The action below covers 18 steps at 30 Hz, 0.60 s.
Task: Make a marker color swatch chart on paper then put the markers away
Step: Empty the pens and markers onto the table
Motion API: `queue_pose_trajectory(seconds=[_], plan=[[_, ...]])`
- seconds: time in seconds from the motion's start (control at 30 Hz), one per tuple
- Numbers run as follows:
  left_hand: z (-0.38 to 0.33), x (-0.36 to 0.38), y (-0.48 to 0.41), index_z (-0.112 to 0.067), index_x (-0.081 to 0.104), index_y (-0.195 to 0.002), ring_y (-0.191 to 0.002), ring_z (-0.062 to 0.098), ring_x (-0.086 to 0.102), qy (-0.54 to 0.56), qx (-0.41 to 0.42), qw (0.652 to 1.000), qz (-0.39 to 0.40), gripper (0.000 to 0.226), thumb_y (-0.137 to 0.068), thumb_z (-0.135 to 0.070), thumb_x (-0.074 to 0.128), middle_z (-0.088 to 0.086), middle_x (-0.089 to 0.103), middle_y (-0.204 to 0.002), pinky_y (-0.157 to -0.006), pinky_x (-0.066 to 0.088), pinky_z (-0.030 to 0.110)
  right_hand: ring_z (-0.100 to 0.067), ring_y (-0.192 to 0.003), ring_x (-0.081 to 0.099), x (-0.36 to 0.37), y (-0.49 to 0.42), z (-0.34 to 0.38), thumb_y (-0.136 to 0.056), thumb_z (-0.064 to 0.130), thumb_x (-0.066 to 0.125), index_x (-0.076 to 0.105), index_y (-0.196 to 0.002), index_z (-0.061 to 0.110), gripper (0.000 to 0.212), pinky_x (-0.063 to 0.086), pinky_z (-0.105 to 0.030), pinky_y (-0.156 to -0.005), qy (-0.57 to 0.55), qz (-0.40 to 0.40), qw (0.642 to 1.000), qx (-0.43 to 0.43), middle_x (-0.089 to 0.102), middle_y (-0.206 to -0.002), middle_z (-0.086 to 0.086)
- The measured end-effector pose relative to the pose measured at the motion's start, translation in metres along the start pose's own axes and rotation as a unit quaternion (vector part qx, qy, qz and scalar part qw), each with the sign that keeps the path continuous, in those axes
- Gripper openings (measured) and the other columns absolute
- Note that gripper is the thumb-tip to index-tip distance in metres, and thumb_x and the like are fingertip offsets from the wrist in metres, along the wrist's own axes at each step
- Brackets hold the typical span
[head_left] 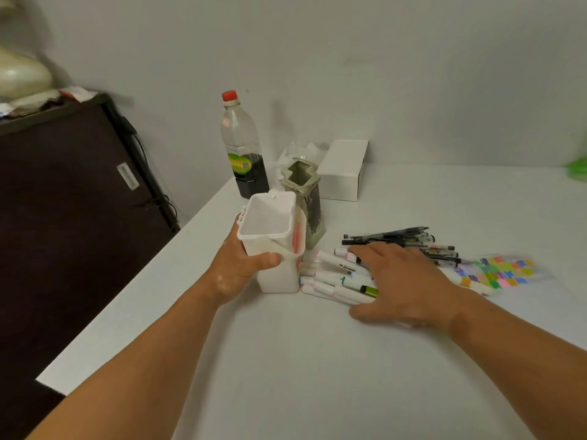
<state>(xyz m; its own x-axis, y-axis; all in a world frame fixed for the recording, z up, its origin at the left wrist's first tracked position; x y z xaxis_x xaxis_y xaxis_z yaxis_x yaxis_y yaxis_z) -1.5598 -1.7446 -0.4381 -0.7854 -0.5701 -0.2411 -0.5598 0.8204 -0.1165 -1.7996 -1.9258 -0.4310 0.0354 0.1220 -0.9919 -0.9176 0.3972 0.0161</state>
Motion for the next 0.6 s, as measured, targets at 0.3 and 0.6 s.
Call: queue_pose_trajectory(seconds=[0.3, 0.6], plan=[[-0.013, 0.010, -0.001, -0.032, 0.041, -0.142, -0.120, 0.021, 0.059, -0.016, 0.037, 0.999, -0.012, 0.102, -0.057, -0.052, 0.092, -0.004, 0.061, -0.129, -0.094, 0.055, 0.039, -0.022, -0.137, 0.039, -0.004, -0.028, 0.006, -0.058, 0.091, 0.053, 0.019, -0.155, 0.039, 0.115, 0.032, -0.045, -0.114, 0.015, 0.043, 0.998, -0.051, 0.037, -0.155, 0.006], [-0.014, -0.005, -0.014, -0.038, 0.045, -0.138, -0.116, 0.015, 0.062, 0.008, 0.015, 1.000, -0.018, 0.092, -0.059, -0.041, 0.093, -0.007, 0.063, -0.128, -0.088, 0.055, 0.032, -0.020, -0.146, 0.031, -0.007, -0.035, -0.007, -0.064, 0.089, 0.050, 0.017, -0.158, 0.039, 0.112, 0.024, -0.043, -0.121, 0.028, 0.047, 0.997, -0.049, 0.029, -0.161, 0.008]])
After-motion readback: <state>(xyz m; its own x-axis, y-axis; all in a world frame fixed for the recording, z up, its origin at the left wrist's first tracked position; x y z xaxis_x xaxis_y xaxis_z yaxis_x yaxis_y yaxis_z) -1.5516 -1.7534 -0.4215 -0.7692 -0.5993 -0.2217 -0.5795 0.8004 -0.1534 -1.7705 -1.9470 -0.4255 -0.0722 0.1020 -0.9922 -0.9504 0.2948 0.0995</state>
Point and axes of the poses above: each hand's wrist, its own y-axis away from the middle knuckle, its own x-axis out of the palm, z = x × y, the point moved 2 cm from there along -y, towards the middle knuckle
